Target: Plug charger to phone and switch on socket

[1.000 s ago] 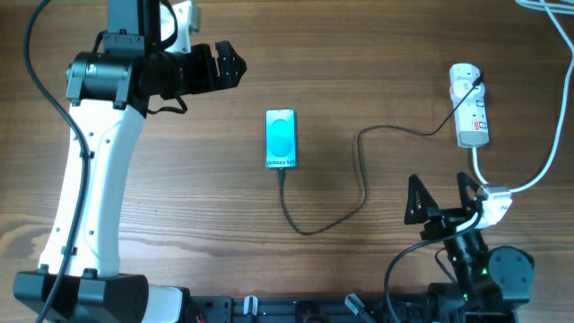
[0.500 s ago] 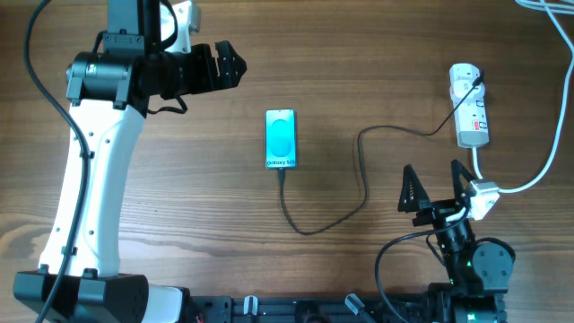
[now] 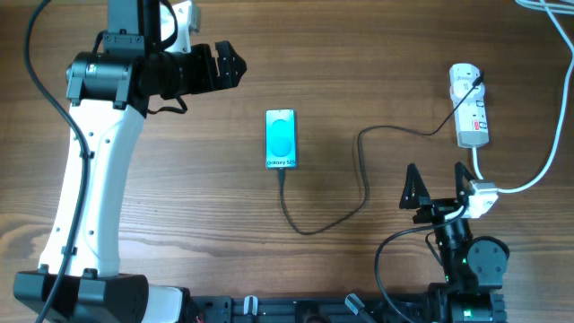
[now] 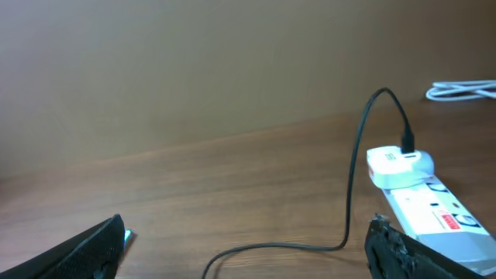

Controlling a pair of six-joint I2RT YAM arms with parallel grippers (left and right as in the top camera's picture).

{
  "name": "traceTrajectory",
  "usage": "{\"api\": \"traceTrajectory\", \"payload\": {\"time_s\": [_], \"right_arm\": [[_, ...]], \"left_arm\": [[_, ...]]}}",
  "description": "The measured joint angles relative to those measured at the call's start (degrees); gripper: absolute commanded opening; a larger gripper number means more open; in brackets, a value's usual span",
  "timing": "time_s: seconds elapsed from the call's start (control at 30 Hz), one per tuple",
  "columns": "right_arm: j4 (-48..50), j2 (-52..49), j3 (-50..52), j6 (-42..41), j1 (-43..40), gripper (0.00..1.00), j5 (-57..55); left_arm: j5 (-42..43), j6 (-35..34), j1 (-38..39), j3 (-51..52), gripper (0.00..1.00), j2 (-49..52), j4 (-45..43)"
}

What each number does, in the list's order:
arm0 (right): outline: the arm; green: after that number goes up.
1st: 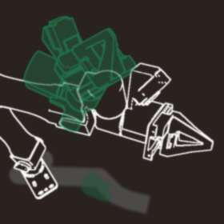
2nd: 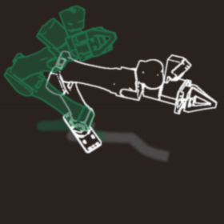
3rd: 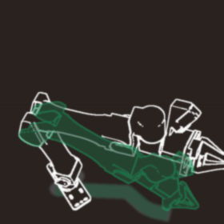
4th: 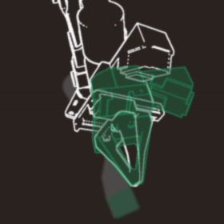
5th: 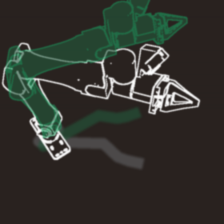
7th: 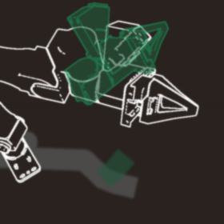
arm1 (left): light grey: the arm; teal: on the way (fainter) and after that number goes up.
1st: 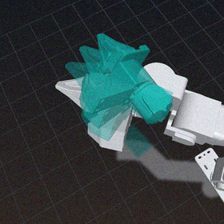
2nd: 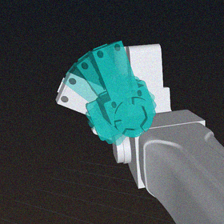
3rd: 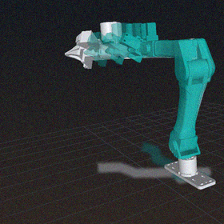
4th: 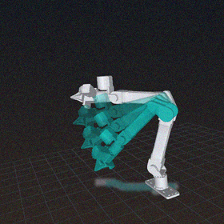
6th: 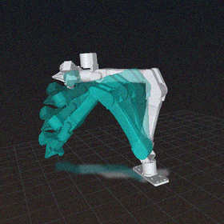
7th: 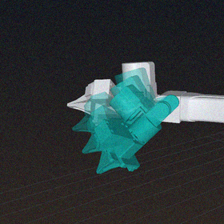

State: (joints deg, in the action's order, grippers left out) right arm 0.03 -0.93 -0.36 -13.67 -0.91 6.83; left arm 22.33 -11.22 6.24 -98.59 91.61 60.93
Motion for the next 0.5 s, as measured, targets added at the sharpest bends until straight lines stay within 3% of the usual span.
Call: {"api": "traceTrajectory", "payload": {"time_s": [0.27,0.5], "right_arm": [[0.0,0.0,0.0,4.0,0.0,1.00,-1.3],[0.0,0.0,0.0,12.4,0.0,1.00,-1.8]], "left_arm": [[0.0,0.0,0.0,0.0,1.00,0.0,0.0],[0.0,0.0,0.0,0.0,1.00,0.0,0.0]]}}
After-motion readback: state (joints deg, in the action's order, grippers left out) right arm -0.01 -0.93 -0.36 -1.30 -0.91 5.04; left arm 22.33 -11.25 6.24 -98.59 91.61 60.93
